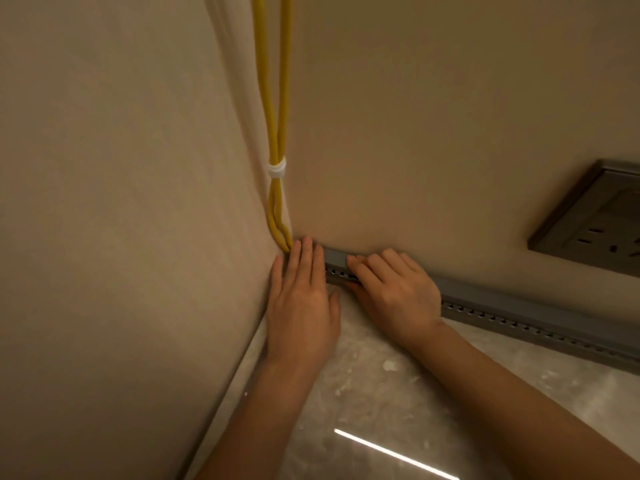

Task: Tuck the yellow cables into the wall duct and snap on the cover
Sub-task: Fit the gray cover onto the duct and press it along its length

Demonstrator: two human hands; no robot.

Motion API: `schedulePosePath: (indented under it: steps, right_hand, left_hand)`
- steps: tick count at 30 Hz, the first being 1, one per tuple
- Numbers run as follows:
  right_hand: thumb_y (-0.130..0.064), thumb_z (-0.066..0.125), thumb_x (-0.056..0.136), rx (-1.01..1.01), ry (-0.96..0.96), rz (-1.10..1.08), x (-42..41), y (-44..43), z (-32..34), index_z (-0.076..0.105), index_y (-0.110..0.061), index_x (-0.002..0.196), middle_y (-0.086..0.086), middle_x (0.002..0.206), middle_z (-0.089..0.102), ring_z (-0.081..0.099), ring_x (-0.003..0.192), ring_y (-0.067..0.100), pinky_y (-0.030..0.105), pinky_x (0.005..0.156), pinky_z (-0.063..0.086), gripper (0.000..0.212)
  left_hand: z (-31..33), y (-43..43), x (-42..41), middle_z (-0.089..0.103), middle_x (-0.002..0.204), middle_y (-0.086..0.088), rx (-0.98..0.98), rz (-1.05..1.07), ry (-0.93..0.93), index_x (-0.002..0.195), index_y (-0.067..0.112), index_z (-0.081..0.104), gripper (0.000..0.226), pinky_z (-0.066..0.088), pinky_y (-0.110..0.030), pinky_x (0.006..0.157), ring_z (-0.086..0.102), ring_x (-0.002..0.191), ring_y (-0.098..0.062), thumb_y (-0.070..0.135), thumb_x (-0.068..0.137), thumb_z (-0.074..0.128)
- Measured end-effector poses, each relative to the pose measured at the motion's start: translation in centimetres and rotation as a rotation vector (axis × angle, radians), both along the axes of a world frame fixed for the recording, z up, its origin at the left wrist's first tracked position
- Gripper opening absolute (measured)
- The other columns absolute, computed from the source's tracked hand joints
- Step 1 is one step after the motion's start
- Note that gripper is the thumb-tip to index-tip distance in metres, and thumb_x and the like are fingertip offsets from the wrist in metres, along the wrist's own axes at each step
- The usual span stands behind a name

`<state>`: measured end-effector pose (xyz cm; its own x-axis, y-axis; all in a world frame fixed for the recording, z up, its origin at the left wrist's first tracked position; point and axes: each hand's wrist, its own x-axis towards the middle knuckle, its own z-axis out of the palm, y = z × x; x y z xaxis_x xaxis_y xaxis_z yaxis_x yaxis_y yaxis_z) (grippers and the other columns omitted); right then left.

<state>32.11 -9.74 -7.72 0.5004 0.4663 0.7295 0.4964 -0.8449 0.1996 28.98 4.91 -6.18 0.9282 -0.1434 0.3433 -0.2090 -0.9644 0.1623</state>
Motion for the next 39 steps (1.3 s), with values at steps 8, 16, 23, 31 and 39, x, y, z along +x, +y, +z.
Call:
schedulePosePath:
  steps: [8, 16, 23, 31, 39]
  right_hand:
    - [-0.023, 0.06, 0.086, 0.072, 0.16, 0.048, -0.5, 0.0, 0.7, 0.068, -0.009, 0.094, 0.006, 0.078, 0.064, 0.054, 0.069, 0.025, 0.034, 0.064, 0.043, 0.018]
    - [-0.008, 0.07, 0.077, 0.347, 0.56, 0.104, -2.8, -0.6, 3.1, 0.068, -0.008, 0.105, 0.006, 0.094, 0.067, 0.059, 0.088, 0.025, 0.035, 0.079, 0.048, 0.028]
    - [-0.017, 0.053, 0.091, 1.993, 1.221, 0.038, -8.7, -2.5, 4.1, 0.069, -0.014, 0.083, 0.001, 0.074, 0.072, 0.066, 0.07, 0.013, 0.021, 0.061, 0.052, 0.018]
    - [-0.035, 0.045, 0.095, 2.016, 1.556, -0.194, -7.9, -9.1, 6.1, 0.061, 0.0, 0.094, 0.016, 0.091, 0.065, 0.059, 0.083, 0.023, 0.032, 0.072, 0.048, 0.038]
    - [-0.012, 0.037, 0.1, 2.015, 1.326, -0.219, -7.1, -8.3, 5.0, 0.056, -0.004, 0.077, 0.01, 0.08, 0.062, 0.056, 0.072, 0.017, 0.027, 0.069, 0.047, 0.031]
  left_hand:
    - [-0.3, -2.4, -1.5, -0.012, 0.155, -0.014, 0.014, -0.044, 0.145, 0.146, 0.005, -0.007, 0.071, -0.009, -0.037, 0.115, -0.014, 0.143, -0.023, 0.028, 0.094, 0.035]
    - [0.6, -1.8, -1.5, -0.015, 0.155, -0.014, 0.161, -0.018, 0.266, 0.144, 0.004, -0.014, 0.075, 0.002, -0.042, 0.117, -0.013, 0.143, -0.024, 0.027, 0.094, 0.037]
    - [1.6, -2.2, -1.4, -0.013, 0.155, -0.015, 0.164, -0.008, 0.343, 0.145, 0.003, -0.012, 0.076, 0.004, -0.043, 0.117, -0.01, 0.143, -0.025, 0.028, 0.095, 0.039]
    - [1.9, -2.2, -1.5, -0.012, 0.156, -0.015, 0.17, -0.022, 0.36, 0.145, 0.002, -0.011, 0.077, 0.004, -0.043, 0.116, -0.008, 0.144, -0.025, 0.032, 0.095, 0.04]
    - [1.8, -2.8, -0.8, 0.045, 0.137, -0.022, -0.348, 0.021, 0.128, 0.131, -0.004, 0.044, 0.05, 0.028, -0.032, 0.107, 0.038, 0.13, -0.029, 0.022, 0.09, 0.057]
